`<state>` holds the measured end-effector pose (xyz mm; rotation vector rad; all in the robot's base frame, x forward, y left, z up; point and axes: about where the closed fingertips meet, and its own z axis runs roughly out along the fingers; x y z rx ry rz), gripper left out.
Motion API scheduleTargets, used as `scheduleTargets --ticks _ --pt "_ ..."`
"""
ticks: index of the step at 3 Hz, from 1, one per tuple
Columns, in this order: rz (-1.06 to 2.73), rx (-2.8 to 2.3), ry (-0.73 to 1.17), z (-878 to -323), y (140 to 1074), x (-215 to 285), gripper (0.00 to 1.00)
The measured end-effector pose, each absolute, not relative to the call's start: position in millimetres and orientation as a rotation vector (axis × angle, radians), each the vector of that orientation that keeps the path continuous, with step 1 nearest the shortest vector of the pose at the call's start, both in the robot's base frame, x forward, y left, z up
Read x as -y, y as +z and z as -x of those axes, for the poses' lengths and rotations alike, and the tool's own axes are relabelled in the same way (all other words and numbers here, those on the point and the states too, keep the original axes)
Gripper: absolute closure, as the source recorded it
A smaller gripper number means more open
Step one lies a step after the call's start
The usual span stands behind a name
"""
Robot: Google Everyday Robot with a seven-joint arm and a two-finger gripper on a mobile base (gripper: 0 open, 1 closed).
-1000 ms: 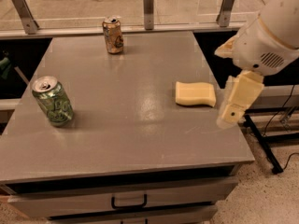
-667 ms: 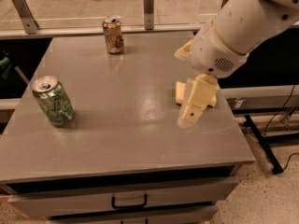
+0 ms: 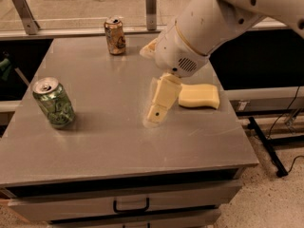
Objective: Pick green can
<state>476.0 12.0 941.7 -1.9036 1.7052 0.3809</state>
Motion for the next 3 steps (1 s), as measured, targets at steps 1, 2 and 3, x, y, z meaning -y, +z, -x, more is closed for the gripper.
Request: scheduleTargets --ticks 1,2,3 --pt "1.910 -1.630 0.442 -483 937 -34 0.00" --pt "1.901 -1.503 0.560 -491 930 -83 0.00" --pt "1.857 -1.381 0.692 -499 921 -132 0.00"
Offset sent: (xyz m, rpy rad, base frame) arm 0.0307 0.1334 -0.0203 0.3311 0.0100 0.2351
